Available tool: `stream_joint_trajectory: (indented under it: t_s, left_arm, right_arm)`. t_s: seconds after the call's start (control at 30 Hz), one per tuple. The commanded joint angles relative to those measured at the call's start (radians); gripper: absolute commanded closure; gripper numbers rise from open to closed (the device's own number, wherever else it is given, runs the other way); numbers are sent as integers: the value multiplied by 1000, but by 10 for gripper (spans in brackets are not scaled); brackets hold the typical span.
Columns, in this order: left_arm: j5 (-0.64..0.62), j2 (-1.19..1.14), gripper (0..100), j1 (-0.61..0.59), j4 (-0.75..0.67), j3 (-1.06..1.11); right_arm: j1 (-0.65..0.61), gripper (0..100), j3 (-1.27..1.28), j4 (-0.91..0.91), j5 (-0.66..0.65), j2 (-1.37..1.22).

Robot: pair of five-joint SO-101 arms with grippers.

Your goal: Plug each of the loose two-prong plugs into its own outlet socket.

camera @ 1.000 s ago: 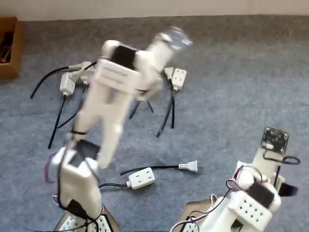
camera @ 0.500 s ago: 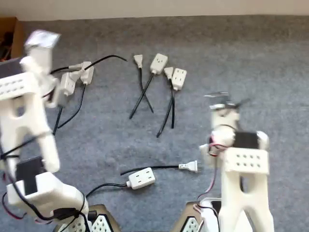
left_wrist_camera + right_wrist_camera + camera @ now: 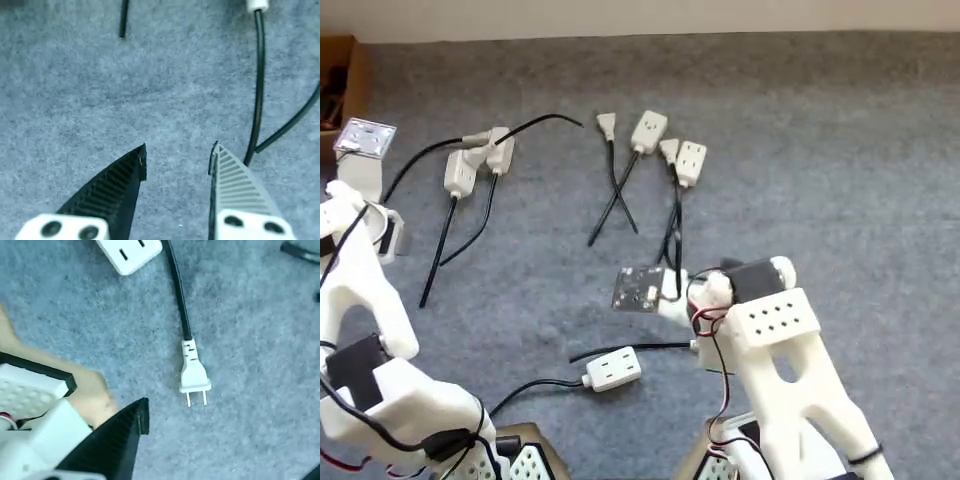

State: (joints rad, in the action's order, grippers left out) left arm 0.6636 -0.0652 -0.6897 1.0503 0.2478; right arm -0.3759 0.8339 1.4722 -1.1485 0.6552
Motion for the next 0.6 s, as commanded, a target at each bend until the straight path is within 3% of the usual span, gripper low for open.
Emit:
stream_joint_trajectory:
  t_s: [0.0,0.1,0.17,0.27,0.57]
  left_arm:
    - [8,42,796,-4,-14,-5]
    - [8,42,796,-4,-11,-5]
    - [8,42,796,-7,-11,-5]
    - [8,42,796,-22,-14,-5]
    - [9,42,796,-76,-15,-5]
  right_arm:
    - [5,537,97,-140,-49,1]
    - [2,620,176,-259,-54,7]
    - [2,656,205,-297,-124,10]
    - [2,662,237,-332,-192,-1]
    - [-36,663,352,-486,-195,-1]
